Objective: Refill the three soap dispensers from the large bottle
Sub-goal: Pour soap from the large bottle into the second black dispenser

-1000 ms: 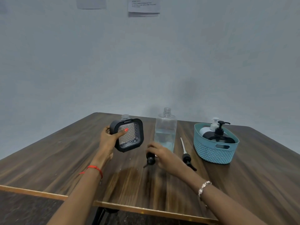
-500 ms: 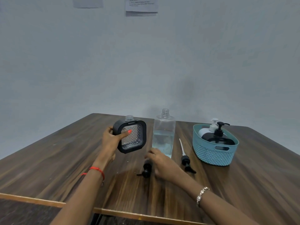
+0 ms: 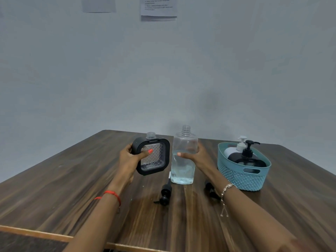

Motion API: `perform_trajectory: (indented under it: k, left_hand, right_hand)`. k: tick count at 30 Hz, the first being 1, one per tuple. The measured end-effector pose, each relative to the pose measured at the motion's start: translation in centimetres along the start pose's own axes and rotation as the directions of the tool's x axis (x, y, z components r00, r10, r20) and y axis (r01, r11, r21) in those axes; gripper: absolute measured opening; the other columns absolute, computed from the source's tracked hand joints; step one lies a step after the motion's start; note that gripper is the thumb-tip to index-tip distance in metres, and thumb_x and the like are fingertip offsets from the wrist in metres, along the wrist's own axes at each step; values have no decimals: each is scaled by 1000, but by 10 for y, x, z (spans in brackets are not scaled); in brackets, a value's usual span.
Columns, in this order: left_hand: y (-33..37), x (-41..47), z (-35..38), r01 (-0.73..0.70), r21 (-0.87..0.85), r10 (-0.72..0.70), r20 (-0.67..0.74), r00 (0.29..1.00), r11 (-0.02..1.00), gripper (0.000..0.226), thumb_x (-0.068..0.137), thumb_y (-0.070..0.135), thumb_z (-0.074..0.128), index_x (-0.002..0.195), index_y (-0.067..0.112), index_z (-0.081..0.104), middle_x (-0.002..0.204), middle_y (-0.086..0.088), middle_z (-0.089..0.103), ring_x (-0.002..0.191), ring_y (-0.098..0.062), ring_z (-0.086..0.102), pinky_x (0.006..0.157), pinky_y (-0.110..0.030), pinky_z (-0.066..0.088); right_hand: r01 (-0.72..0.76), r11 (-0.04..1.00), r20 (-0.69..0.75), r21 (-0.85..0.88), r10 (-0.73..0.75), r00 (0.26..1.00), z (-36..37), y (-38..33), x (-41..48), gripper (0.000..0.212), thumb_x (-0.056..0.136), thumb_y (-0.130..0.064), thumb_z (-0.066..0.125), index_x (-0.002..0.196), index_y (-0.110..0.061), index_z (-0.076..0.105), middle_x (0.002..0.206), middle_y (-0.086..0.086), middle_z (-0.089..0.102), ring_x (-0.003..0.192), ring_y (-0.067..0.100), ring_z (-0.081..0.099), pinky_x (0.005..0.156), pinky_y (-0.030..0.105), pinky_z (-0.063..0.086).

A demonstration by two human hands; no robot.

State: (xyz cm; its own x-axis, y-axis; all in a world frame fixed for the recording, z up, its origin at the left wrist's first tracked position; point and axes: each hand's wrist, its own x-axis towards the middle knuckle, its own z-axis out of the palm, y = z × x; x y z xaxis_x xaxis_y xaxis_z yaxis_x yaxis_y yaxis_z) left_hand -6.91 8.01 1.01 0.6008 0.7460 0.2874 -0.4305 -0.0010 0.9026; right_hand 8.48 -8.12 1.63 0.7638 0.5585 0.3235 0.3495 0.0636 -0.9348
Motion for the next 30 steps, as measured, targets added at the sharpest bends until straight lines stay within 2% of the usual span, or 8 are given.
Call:
perform_trajectory:
  k: [5, 8, 11, 14, 17, 20, 25, 30]
  left_hand:
    - [2, -2, 2, -7, 10, 7, -20, 1000, 1000, 37, 68, -9, 74, 94, 11, 59, 88, -2, 67, 77, -14, 64, 65, -23, 53]
    - [5, -4, 5, -23, 10, 24, -39, 999, 1000, 37, 68, -9, 74, 95, 10, 57, 86, 0, 65, 75, -13, 63, 61, -18, 54]
    - [7, -7, 7, -31, 13, 31, -34, 999, 999, 35, 68, -7, 75, 91, 12, 57, 85, 0, 66, 75, -13, 64, 59, -18, 54]
    - [8, -12, 13, -40, 36, 41, -13, 999, 999, 38, 66, -5, 78, 94, 11, 58, 88, -2, 67, 77, -15, 65, 67, -25, 52]
    - [11, -17, 25, -62, 65, 62, 0, 998, 996, 39, 64, -3, 80, 89, 15, 58, 86, 1, 67, 75, -12, 65, 67, -23, 52]
    - [14, -25, 38, -85, 93, 84, 14, 996, 992, 41, 62, -3, 81, 94, 10, 59, 86, -1, 68, 73, -10, 65, 60, -19, 53]
    - [15, -37, 52, -99, 146, 101, -4, 995, 984, 46, 59, 1, 85, 95, 13, 58, 93, -8, 69, 85, -24, 68, 78, -36, 56]
    - [17, -48, 62, -128, 199, 142, -55, 988, 972, 52, 57, 5, 86, 101, 9, 58, 99, -13, 69, 88, -26, 67, 79, -38, 55]
  right_hand:
    - [79, 991, -130, -110, -93, 987, 7, 1, -1, 68, 56, -19, 89, 114, -13, 54, 109, 2, 66, 96, 16, 65, 79, 29, 56]
    - [125, 969, -227, -212, -173, 958, 10, -10, -8, 63, 55, -23, 89, 104, -16, 50, 101, 1, 63, 90, 17, 62, 72, 30, 55]
    - [173, 932, -249, -317, -258, 933, 2, -33, -8, 64, 54, -27, 88, 101, -19, 46, 96, -1, 60, 87, 18, 60, 64, 27, 52]
    - [244, 865, -219, -438, -366, 905, -9, -64, -8, 65, 55, -20, 87, 106, -15, 48, 98, -1, 57, 88, 19, 58, 63, 18, 44]
    - [285, 781, -151, -555, -432, 889, -17, -89, -14, 72, 53, -21, 85, 113, -18, 47, 111, -2, 62, 89, 22, 63, 74, 34, 54]
    - [266, 706, -113, -656, -441, 890, -23, -103, -25, 76, 53, -20, 83, 119, -22, 46, 111, -2, 64, 90, 24, 63, 77, 36, 52]
    - [218, 615, -77, -757, -416, 906, -34, -114, -45, 75, 57, -15, 78, 123, -22, 44, 113, -1, 62, 98, 24, 60, 73, 29, 38]
    - [204, 472, -17, -857, -423, 906, -45, -118, -55, 74, 60, -7, 71, 127, -24, 42, 114, 0, 62, 100, 27, 59, 72, 29, 35]
